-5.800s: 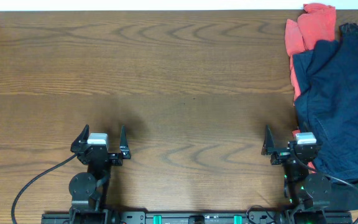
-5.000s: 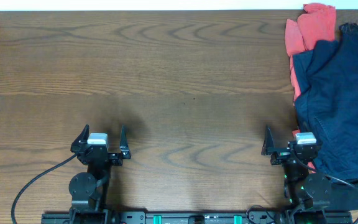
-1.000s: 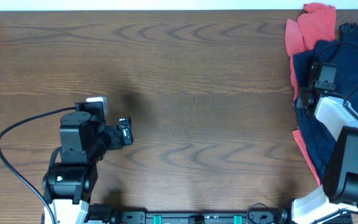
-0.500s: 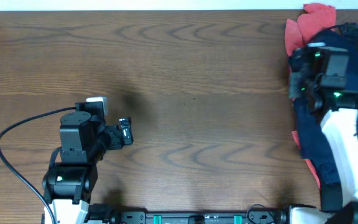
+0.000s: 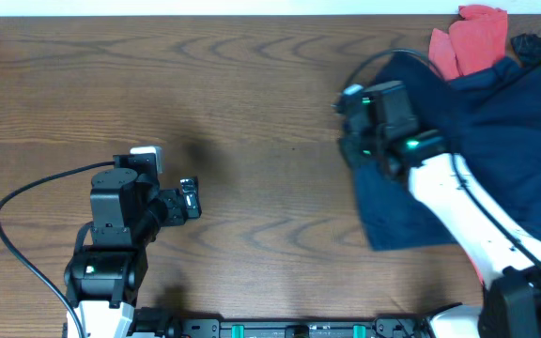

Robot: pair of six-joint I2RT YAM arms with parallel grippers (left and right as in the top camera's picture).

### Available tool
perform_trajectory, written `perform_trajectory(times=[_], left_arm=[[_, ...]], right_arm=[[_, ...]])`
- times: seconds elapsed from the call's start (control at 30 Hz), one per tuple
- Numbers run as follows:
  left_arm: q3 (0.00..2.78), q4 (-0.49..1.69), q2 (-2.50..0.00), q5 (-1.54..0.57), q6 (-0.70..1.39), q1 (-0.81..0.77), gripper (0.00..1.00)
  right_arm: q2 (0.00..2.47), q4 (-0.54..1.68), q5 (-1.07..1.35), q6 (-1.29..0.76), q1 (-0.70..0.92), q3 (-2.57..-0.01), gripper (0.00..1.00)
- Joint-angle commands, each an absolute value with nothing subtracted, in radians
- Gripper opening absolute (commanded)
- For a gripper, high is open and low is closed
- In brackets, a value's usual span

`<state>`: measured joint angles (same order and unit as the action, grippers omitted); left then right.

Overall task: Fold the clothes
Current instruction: 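Pull the navy shorts left onto the open table with the right gripper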

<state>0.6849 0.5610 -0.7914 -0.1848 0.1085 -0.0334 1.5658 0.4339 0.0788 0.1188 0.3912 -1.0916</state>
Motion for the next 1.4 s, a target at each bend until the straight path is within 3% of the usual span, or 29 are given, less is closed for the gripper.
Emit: perform_trajectory(times=[0.0,0.13,0.23,0.3,0.33,0.37,0.5,0.77,1.07,1.37], left_arm=[[0.713,0.561,-0.791,-0.195,0.118,-0.027,0.98],[0.712,0.561,-0.791,-0.195,0.118,-0.027,0.98],[0.712,0.561,-0.791,-0.195,0.118,-0.027,0.98],[0.713,0.561,-0.791,-0.195,0.118,-0.027,0.98],[0.713,0.561,-0.791,-0.196,0.118,-0.027,0.98],[0.713,0.561,-0.791,-0.207,0.119,-0.027,0.98],[0.712,0.56,-0.796,-0.302,0.118,-0.028,0.98],[0.71,0.559,-0.91,-0.446,0.305,-0.078,0.98],[0.71,0.473,-1.169,-0.461,0.564,-0.297,0.98],[0.71,0.266,-1.481,-0.461,0.862,-0.503,0.98]], right_arm=[[1.618,0.265,0.139,0.015,0.494,-1.097,0.02],[1.689,0.057,0.139,-0.089,0.566,-1.097,0.08],[1.734,-0.026,0.134,-0.107,0.609,-1.097,0.37],[1.742,-0.034,0.078,-0.106,0.62,-1.097,0.79],[1.741,-0.029,0.038,-0.106,0.619,-1.097,0.93],[1.735,-0.023,-0.004,-0.106,0.615,-1.097,0.99],[1.669,0.042,-0.146,-0.107,0.562,-1.097,0.99],[1.496,0.321,-0.172,-0.125,0.339,-1.097,0.99],[1.457,0.533,-0.168,-0.169,0.158,-1.097,0.99],[1.457,0.58,-0.168,-0.179,0.127,-1.097,0.99]])
